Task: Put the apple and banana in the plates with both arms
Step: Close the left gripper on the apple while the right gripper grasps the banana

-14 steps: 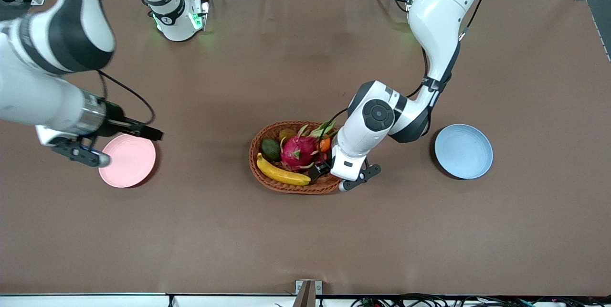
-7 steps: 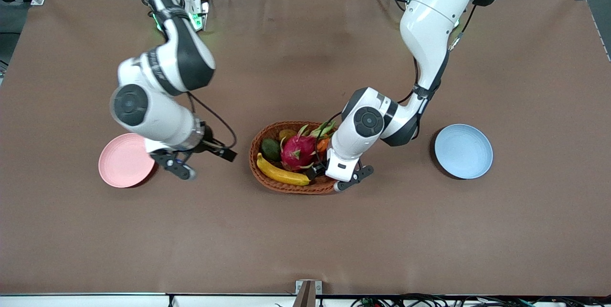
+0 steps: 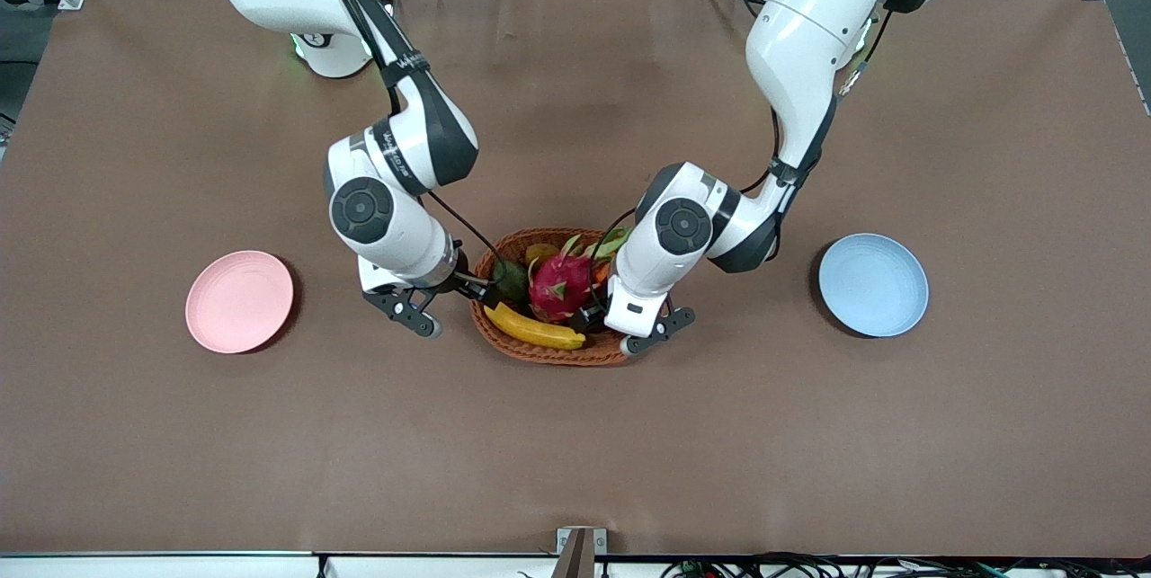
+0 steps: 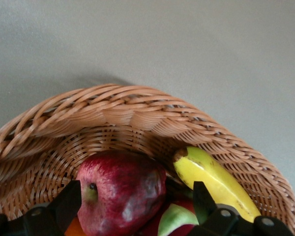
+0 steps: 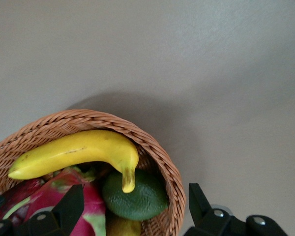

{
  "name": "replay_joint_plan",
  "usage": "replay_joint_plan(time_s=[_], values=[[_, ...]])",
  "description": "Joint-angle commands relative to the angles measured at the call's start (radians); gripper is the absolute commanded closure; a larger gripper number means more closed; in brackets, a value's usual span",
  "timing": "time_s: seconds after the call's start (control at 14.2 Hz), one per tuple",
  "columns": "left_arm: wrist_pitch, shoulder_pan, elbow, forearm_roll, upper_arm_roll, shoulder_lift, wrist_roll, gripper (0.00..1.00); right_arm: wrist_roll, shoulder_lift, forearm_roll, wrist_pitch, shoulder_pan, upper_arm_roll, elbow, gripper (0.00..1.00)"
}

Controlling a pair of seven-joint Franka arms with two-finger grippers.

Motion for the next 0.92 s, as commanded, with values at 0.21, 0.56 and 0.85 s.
replay_joint_plan(time_s=[0.21, 0.56, 0.85], values=[[-0.003, -0.02, 0.017, 0.045, 0.015, 0.045, -0.017, 0.05, 0.03, 0.038, 0.009, 0.081, 0.044, -0.012, -0.032, 0.29], [-0.007, -0.019, 0.017, 0.046, 0.015, 0.042, -0.019, 0.52, 0.03, 0.045, 0.004, 0.084, 0.044, -0.012, -0.029, 0.53], [-0.058, -0.013, 0.023, 0.046, 0.016, 0.006, -0.023, 0.61, 0.03, 0.045, 0.002, 0.09, 0.044, -0.012, -0.026, 0.63]])
